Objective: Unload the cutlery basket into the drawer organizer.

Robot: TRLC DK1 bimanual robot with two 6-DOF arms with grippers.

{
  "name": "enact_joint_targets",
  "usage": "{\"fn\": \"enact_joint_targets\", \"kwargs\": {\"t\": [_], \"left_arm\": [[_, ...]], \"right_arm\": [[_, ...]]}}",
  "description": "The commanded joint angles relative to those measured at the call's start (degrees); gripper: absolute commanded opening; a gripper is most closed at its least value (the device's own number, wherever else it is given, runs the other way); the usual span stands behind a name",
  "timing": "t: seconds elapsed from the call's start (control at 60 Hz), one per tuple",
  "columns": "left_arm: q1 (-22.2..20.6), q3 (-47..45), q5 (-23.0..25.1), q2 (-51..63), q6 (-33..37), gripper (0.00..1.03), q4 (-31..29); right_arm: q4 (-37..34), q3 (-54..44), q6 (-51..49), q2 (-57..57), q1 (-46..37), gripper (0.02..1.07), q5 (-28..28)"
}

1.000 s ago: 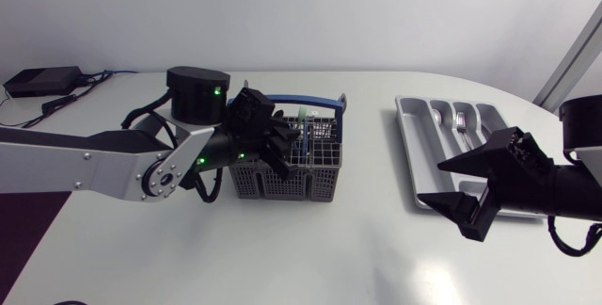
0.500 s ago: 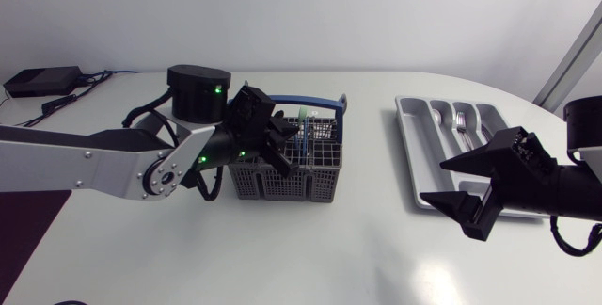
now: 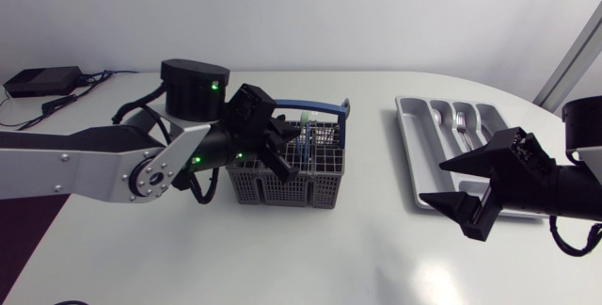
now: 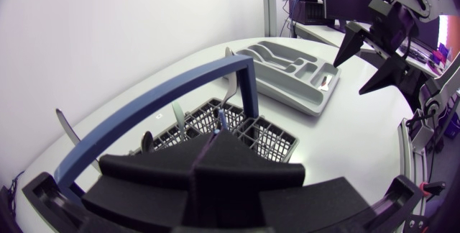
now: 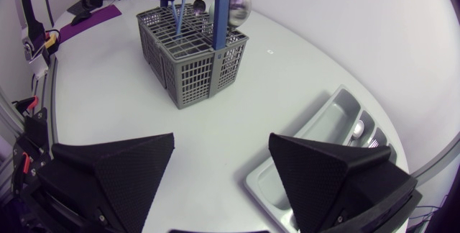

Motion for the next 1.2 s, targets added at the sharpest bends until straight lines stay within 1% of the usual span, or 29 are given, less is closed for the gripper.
{"fn": "enact_joint_targets", "kwargs": {"t": [0.0, 0.3, 0.517, 0.633, 0.817, 0.9, 1.017, 1.083, 1.183], "left_arm": [[-0.6, 0.7, 0.4, -3.4, 1.0, 0.09, -1.7], [-0.4, 2.8, -0.5, -11.2, 2.9, 0.09, -9.0], [-0.7, 4.2, -1.1, -18.3, 3.5, 0.09, -15.1], [-0.5, 6.1, -1.1, -22.5, 3.6, 0.09, -19.3], [-1.0, 11.1, -0.8, -26.3, 3.2, 0.1, -26.5], [-1.9, 14.7, 1.9, -25.9, 1.9, 0.1, -31.2], [-1.3, 19.7, 8.9, -21.9, -0.9, 0.1, -36.7], [-1.0, 21.4, 12.2, -19.2, -2.1, 0.1, -37.9], [-1.0, 23.6, 15.4, -15.7, -2.6, 0.1, -39.7]], "right_arm": [[0.1, -1.0, -0.4, 0.4, 0.2, 0.97, -0.6], [-1.7, -0.3, 0.4, -1.7, 1.5, 0.97, -0.3], [-3.2, 0.5, 2.4, -4.6, 4.3, 0.97, 1.0], [-3.4, 0.7, 4.2, -6.4, 6.6, 0.97, 2.4], [-4.6, 2.2, 5.5, -7.9, 8.3, 0.97, 2.6], [-5.0, 3.1, 6.3, -8.6, 9.9, 0.97, 2.5], [-5.4, 5.3, 8.2, -8.7, 12.7, 0.97, 2.4], [-5.4, 6.6, 9.5, -8.4, 14.5, 0.97, 2.4], [-5.3, 8.7, 12.0, -7.0, 17.2, 0.97, 2.4]]}}
